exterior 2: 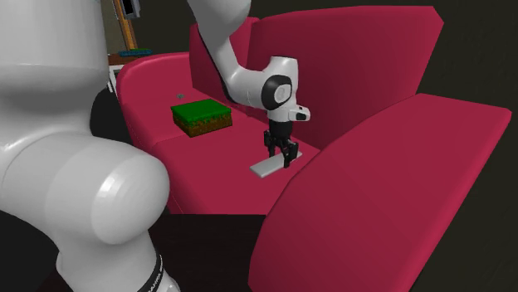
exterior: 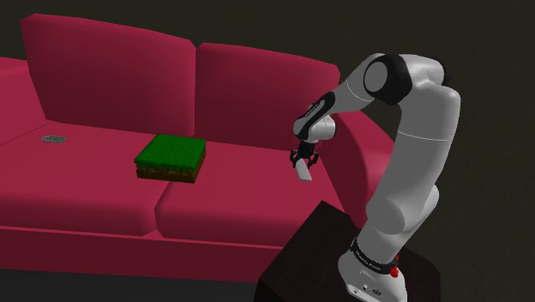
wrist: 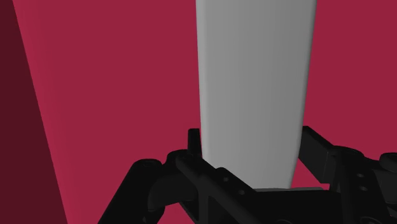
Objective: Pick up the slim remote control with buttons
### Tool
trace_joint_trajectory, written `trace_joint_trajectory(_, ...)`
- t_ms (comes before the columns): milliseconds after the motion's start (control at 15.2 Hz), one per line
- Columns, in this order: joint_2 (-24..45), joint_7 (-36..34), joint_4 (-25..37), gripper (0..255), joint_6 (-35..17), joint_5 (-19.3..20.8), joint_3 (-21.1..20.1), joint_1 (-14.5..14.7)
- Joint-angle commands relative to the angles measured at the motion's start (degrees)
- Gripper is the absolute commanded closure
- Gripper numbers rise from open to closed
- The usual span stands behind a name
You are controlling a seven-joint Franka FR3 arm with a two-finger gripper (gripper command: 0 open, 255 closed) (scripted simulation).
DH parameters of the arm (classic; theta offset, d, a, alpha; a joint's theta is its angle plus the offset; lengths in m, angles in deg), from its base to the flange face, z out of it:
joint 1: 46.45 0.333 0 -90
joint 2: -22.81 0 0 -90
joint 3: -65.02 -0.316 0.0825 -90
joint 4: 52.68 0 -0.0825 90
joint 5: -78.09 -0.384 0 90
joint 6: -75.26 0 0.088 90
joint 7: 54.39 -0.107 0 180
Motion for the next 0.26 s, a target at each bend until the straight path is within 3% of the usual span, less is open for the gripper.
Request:
trace_joint_trajectory(0, -1.37, -0.51, -0.03, 255, 1.29, 0.74, 0.31, 0.21)
trace_joint_trajectory(198, -2.16, -0.81, 0.04, 255, 2.11, 1.17, 0.46, 0.3)
